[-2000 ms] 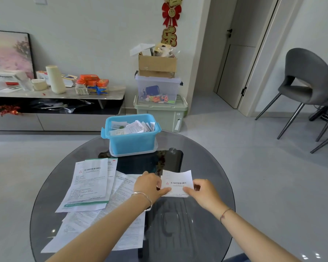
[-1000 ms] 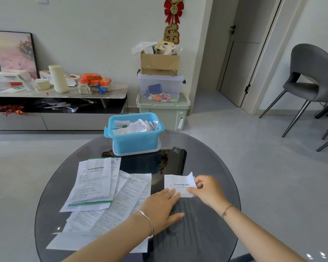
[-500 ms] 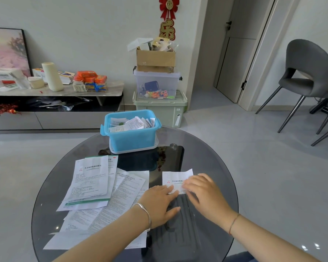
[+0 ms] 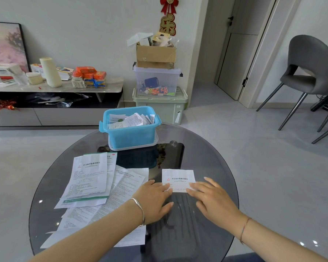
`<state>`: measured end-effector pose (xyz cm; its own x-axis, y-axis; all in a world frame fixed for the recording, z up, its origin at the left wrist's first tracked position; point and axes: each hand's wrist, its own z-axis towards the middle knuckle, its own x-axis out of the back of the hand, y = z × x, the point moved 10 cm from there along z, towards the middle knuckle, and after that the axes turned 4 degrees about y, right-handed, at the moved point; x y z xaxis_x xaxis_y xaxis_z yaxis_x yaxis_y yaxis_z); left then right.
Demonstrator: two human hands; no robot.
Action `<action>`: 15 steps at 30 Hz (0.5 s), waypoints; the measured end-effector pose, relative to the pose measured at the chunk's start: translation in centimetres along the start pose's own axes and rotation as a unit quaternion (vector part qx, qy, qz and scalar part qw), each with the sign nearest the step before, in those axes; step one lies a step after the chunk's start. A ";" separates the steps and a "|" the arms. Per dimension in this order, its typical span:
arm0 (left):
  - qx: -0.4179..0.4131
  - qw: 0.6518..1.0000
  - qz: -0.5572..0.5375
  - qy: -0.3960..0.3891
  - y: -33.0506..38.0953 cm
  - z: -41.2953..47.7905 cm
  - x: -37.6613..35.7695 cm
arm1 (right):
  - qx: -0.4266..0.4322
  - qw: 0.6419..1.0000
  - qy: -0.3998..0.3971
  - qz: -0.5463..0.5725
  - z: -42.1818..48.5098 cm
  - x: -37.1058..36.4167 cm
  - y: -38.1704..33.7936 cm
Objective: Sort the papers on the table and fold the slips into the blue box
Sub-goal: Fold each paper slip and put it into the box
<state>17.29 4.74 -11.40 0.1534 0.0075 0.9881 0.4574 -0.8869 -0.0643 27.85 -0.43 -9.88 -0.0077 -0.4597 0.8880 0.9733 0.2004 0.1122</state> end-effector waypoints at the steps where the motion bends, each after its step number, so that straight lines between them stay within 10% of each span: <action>1: 0.000 1.000 0.003 0.000 -0.2 -0.1 0.0 | -0.003 1.000 -0.002 -0.005 -0.2 0.2 0.4; 15: -0.006 1.000 0.029 -0.008 -0.4 -1.1 -0.5 | -0.060 0.995 -0.010 0.075 0.3 0.7 1.6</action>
<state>16.05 4.61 -11.68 0.1928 -0.0361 0.9806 0.4373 -0.8914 -0.1188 29.35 -0.13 -8.94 0.1361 -0.4154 0.8994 0.9842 0.1604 -0.0748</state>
